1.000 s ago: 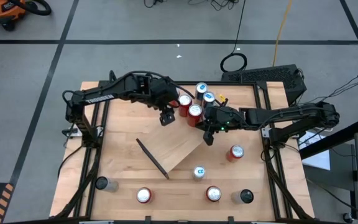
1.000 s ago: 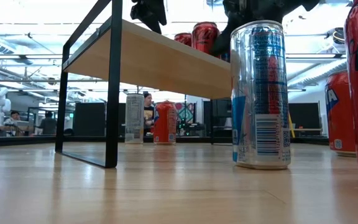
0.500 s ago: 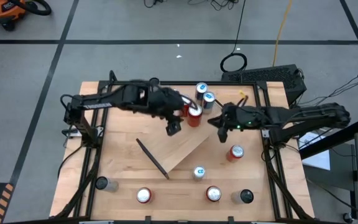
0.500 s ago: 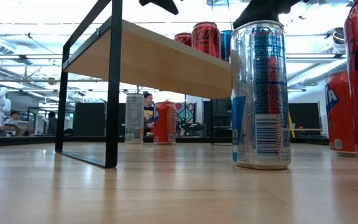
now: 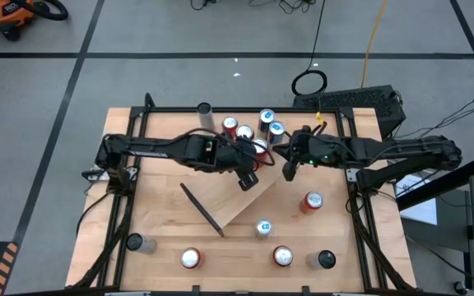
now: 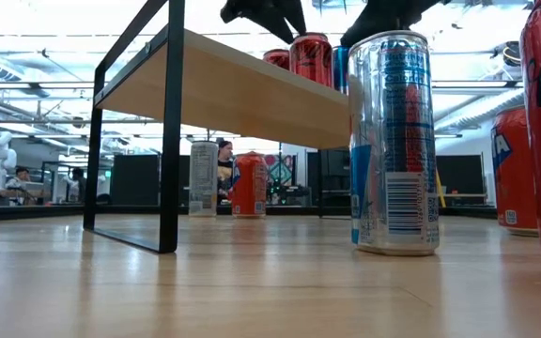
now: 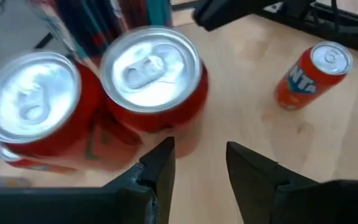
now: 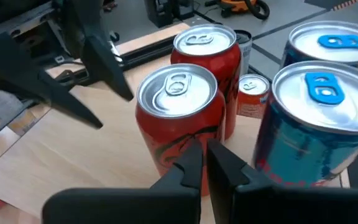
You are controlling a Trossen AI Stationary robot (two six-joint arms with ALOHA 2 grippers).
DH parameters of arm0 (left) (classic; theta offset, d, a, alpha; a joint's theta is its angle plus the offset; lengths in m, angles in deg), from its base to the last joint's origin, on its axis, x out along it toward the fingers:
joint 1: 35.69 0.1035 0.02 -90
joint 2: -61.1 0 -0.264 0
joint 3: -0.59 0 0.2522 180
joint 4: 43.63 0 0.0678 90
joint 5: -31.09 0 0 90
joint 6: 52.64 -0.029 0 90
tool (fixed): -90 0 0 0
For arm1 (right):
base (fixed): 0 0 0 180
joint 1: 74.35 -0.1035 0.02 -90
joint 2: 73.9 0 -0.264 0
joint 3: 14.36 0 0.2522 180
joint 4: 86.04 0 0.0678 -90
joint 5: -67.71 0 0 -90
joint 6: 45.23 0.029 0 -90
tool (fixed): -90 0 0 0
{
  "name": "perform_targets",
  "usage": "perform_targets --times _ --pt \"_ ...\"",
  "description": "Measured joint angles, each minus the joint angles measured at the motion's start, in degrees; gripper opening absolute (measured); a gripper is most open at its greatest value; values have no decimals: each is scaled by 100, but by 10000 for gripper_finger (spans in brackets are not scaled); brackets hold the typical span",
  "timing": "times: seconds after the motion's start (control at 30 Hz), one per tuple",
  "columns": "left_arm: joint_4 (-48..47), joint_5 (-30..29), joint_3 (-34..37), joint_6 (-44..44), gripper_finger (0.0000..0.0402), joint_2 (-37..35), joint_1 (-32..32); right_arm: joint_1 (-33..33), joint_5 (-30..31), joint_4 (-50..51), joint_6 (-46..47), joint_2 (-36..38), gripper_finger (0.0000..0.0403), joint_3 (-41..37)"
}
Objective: Place canned beverage on shelf
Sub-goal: Put the top red soda can on the shelf
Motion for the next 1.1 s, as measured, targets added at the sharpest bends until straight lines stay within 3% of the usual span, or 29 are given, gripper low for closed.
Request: perform_targets --times 0.27,0.47,0.83,1.1 --pt "185 -64 6 88 136 155 -8 5 7 -1 -293 -178 0 2" --pt "-286 18 9 380 136 184 -235 7 4 41 -409 -249 0 4" --pt "-593 -1237 9 1022 136 227 -373 16 45 41 -647 -249 0 4" --pt "-547 -1294 13 1126 136 309 -201 123 26 -49 -649 -455 0 4"
